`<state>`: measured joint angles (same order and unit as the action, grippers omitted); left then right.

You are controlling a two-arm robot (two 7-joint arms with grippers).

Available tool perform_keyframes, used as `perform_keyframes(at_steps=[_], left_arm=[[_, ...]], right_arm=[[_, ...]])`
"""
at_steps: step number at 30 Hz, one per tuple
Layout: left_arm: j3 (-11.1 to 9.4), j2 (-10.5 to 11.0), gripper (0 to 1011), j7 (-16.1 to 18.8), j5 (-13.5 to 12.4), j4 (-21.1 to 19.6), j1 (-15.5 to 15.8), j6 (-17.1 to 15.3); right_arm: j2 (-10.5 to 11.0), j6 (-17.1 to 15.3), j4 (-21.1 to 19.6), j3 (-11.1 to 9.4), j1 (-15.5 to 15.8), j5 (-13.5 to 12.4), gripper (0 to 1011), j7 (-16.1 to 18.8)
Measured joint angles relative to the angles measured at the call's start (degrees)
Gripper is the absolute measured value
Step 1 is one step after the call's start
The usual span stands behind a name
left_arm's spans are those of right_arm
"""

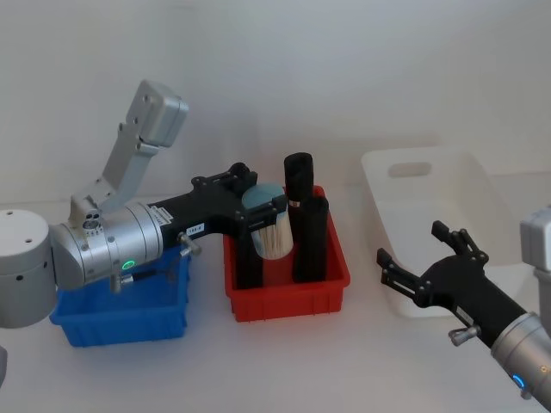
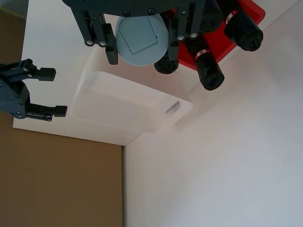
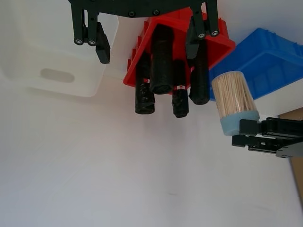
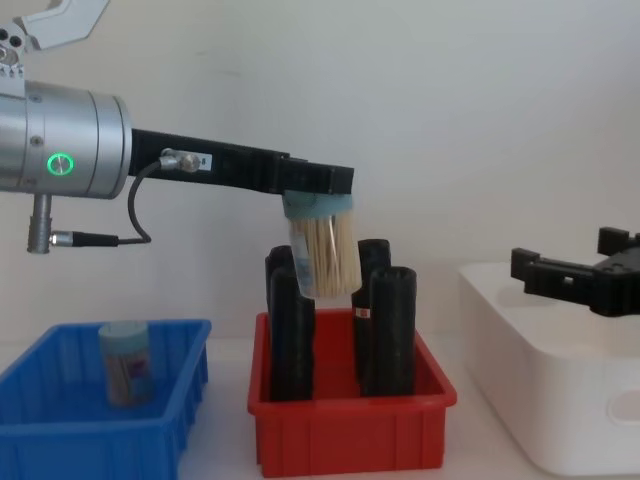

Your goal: Pick the cotton swabs from the blue box and place them into the white box.

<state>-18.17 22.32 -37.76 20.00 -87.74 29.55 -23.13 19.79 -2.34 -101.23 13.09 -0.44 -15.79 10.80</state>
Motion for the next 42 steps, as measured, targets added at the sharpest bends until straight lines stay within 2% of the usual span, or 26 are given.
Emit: perform_keyframes(at_steps=[11,12,21,29,42], left_arm=[[-0.1,-0.1,645,-0.3,0.0,0.1,0.1,-0.1],[-0.1,-0.1,645,-0.4,0.0,0.1,0.1,-0.1],[-0.1,-0.1,645,-0.5,0.0,0.1,0.2,-0.1],[-0.1,-0.1,645,-0.5,0.0,0.1,0.2,-0.1],[-0.1,-0.1,645,-0.6,0.0,0.1,0.2,-0.1]], right_arm=[[0.2,-1.1,-0.2,0.6,-2.3,0.9,1002,8.7],[0.2,-1.1,-0.2,0.6,-2.3,0.9,1002,8.7],[-1.4,-2.4,1.0,1.9,-6.1,3.1,1002,15.8],[-3.5,-3.4,3.6,3.2,-9.5,6.0,1002,18.3],[-6.7,-5.3,8.7,4.8,-14.3,9.7,1002,19.1]])
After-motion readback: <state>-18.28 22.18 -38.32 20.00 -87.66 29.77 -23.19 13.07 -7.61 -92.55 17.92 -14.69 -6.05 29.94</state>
